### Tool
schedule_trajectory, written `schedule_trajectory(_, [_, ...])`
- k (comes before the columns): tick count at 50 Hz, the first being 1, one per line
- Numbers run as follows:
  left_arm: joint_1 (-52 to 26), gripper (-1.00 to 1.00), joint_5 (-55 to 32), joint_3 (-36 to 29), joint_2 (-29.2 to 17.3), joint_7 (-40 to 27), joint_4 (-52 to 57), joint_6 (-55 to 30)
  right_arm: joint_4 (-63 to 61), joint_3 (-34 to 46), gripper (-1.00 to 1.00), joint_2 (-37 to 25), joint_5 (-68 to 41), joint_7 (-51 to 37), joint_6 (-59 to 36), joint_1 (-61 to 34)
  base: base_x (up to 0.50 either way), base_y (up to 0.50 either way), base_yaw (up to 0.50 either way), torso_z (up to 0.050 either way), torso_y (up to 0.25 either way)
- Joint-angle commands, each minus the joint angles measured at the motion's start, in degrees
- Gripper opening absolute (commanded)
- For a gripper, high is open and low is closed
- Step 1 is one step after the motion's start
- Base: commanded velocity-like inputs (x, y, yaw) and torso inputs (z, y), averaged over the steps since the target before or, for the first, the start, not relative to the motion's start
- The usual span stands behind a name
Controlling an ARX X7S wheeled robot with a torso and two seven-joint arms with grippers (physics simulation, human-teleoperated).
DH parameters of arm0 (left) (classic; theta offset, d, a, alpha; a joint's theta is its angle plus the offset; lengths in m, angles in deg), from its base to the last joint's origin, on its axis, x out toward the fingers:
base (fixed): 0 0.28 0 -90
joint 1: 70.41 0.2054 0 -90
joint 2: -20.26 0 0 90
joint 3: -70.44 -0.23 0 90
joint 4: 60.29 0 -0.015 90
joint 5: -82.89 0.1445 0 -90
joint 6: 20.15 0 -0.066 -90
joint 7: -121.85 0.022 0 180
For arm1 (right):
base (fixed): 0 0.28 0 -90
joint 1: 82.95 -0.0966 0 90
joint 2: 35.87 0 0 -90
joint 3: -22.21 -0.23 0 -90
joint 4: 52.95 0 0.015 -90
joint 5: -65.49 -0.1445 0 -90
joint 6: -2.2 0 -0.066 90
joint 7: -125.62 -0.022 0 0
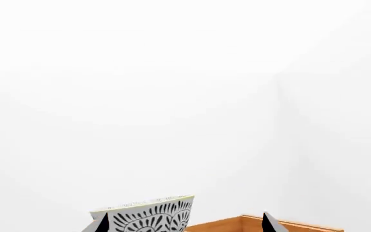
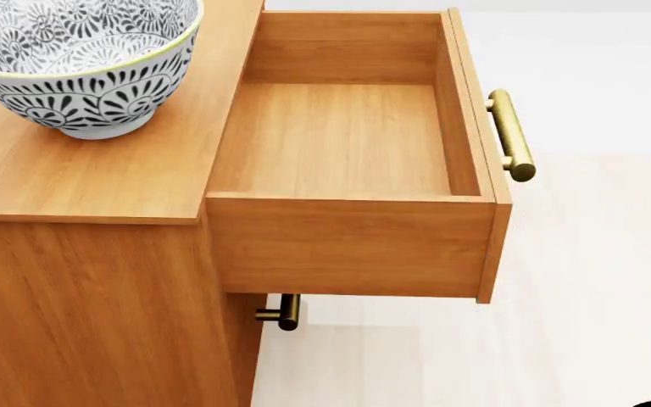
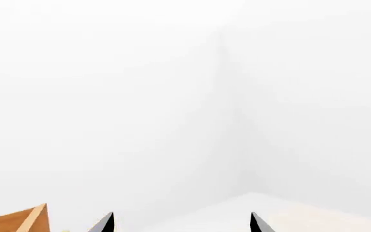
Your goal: Put the bowl on top of the cabinet.
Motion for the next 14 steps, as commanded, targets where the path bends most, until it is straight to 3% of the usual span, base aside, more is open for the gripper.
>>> schedule_trajectory(1, [11.2,1.00,-2.4,14.4,-1.6,1.0,-1.3,13.1,-4.1,-58.9,1.00,23.2,-2.5,23.4,-9.0,41.4,0.00,0.00,0.00,0.000,0.000])
schedule_trajectory(5, [14.7,1.00,-4.5,20.5,-0.3,0.1,-4.3,15.1,-5.3,-70.0,1.00,34.1,-6.0,33.7,-14.0,41.5,0.00,0.00,0.00,0.000,0.000])
schedule_trajectory(14, [20.5,1.00,-8.4,29.6,1.7,1.1,-6.6,18.0,-4.7,-82.7,1.00,44.0,-11.5,43.7,-18.7,40.6,0.00,0.00,0.00,0.000,0.000])
